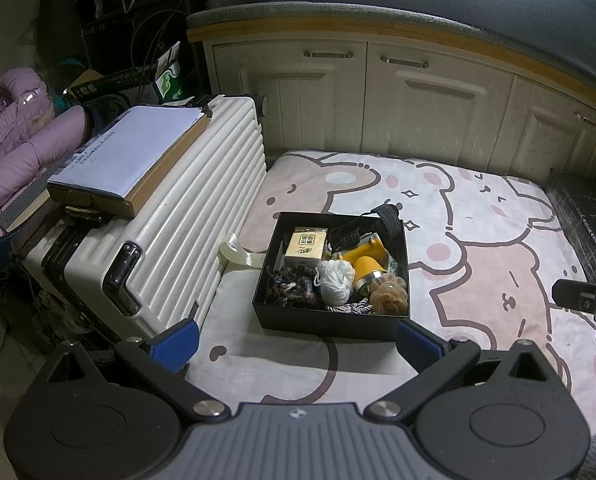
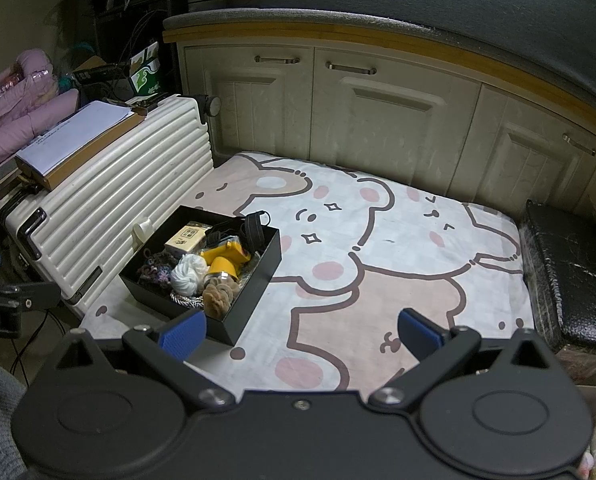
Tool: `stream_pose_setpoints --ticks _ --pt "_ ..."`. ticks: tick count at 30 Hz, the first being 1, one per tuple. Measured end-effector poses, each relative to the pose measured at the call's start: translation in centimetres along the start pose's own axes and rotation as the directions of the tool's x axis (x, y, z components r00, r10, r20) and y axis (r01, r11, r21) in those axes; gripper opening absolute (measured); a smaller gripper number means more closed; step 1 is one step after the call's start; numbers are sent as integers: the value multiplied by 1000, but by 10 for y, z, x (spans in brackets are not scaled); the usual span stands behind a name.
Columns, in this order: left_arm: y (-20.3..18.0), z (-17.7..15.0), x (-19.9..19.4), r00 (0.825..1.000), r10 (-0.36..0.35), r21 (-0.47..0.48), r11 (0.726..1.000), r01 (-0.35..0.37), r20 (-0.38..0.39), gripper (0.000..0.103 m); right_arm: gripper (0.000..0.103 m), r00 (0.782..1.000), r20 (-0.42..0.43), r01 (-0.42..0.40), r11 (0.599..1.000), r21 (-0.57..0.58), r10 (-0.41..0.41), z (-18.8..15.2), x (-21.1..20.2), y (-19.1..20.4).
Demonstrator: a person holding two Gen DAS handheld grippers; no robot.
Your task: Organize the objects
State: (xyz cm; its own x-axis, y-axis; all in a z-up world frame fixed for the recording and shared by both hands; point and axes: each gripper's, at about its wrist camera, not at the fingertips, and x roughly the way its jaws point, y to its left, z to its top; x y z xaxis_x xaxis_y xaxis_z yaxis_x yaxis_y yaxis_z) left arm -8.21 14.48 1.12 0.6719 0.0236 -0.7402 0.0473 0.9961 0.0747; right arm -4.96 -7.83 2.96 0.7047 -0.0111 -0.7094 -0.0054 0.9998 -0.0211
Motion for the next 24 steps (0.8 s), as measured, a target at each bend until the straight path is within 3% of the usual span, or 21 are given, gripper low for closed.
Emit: stream_pose_setpoints --ticks 24 --pt "0 0 1 1000 -4 5 1000 4 -1 103 103 1000 0 0 1000 0 0 0 0 0"
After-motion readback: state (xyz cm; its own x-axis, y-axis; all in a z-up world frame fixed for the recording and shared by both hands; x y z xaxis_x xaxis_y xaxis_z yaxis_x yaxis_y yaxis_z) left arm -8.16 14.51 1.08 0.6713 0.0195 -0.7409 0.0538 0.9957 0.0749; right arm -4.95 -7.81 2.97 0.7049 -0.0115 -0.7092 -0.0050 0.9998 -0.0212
